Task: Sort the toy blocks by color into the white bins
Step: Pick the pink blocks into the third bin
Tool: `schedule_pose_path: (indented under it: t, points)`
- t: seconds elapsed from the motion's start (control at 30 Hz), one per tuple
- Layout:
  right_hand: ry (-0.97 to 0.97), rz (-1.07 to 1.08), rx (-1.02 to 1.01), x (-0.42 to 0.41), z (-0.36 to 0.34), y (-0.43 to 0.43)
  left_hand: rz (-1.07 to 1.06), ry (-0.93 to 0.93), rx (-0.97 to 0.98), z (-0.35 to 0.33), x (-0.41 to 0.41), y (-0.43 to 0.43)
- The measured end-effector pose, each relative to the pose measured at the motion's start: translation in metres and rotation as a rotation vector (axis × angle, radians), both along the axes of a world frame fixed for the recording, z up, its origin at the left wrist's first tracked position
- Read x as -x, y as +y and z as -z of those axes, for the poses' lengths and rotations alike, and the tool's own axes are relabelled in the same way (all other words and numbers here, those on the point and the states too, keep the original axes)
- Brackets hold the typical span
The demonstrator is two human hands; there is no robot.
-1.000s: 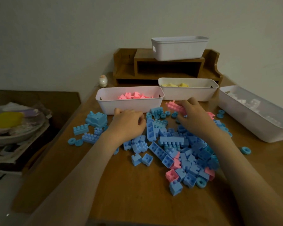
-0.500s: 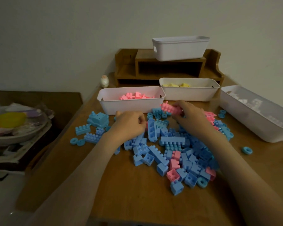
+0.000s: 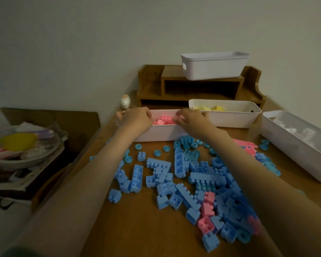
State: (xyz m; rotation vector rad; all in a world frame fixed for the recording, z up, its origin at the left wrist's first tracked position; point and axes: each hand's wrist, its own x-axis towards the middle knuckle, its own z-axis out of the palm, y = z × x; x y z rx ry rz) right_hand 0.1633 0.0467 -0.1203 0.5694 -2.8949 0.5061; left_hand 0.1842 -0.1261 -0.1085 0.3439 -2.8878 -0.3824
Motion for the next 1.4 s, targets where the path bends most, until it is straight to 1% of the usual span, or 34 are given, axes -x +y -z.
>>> schedule_pose_path:
  t: [0.03,0.1,0.17,0.23,0.3,0.37,0.4,0.47,0.53,0.57,0.63,0.67,0.77,0.83,0.93,1.0,1.07,1.17,1.27,1.33,1.4]
  points:
    - [-0.001,-0.008,-0.059,0.002,0.003,-0.002,-0.031,0.010,-0.014,0.001,0.002,-0.003]
    - [0.018,-0.027,-0.019,-0.001,0.001,0.001,-0.049,0.099,-0.029,0.005,0.001,-0.006]
    - [0.047,-0.046,0.005,-0.010,-0.005,0.010,-0.023,0.219,-0.030,0.007,-0.006,-0.004]
    - [0.048,-0.091,0.035,-0.023,-0.013,0.022,0.047,0.295,-0.035,0.006,-0.021,0.006]
    - [0.009,-0.130,0.052,-0.042,-0.019,0.037,0.211,0.308,-0.096,0.004,-0.043,0.022]
    - [-0.048,-0.168,0.044,-0.062,-0.021,0.053,0.464,0.250,-0.191,0.002,-0.073,0.042]
    - [-0.062,-0.184,0.036,-0.072,-0.019,0.061,0.586,0.199,-0.205,0.002,-0.089,0.052]
    - [-0.077,-0.200,0.017,-0.090,-0.015,0.076,0.745,0.019,-0.137,0.003,-0.120,0.069]
    - [-0.074,-0.204,-0.029,-0.109,-0.007,0.090,0.806,-0.204,-0.051,0.010,-0.144,0.082]
    - [-0.075,-0.200,-0.049,-0.118,-0.004,0.095,0.822,-0.282,-0.017,0.014,-0.153,0.086]
    - [-0.099,-0.187,-0.034,-0.133,0.004,0.105,0.848,-0.347,0.063,0.025,-0.165,0.093]
    - [-0.124,-0.178,-0.019,-0.140,0.007,0.109,0.854,-0.339,0.097,0.030,-0.169,0.094]
    - [-0.150,-0.143,0.025,-0.159,0.016,0.118,0.829,-0.232,0.164,0.045,-0.172,0.097]
    - [-0.124,-0.145,0.026,-0.170,0.025,0.123,0.797,-0.183,0.200,0.052,-0.170,0.094]
    - [-0.062,-0.122,-0.026,-0.185,0.038,0.132,0.742,-0.163,0.228,0.057,-0.166,0.087]
    - [-0.052,-0.090,-0.066,-0.189,0.047,0.136,0.696,-0.128,0.206,0.058,-0.163,0.083]
    - [-0.035,-0.071,-0.120,-0.188,0.055,0.137,0.638,-0.047,0.163,0.061,-0.160,0.079]
    - [0.040,-0.049,-0.158,-0.181,0.063,0.127,0.582,0.135,0.075,0.069,-0.155,0.073]
    - [0.107,-0.025,-0.180,-0.177,0.066,0.118,0.604,0.318,-0.144,0.070,-0.152,0.069]
    - [0.126,-0.035,-0.122,-0.177,0.065,0.117,0.623,0.400,-0.303,0.067,-0.152,0.064]
    - [0.117,-0.076,0.018,-0.181,0.061,0.119,0.646,0.420,-0.322,0.066,-0.155,0.058]
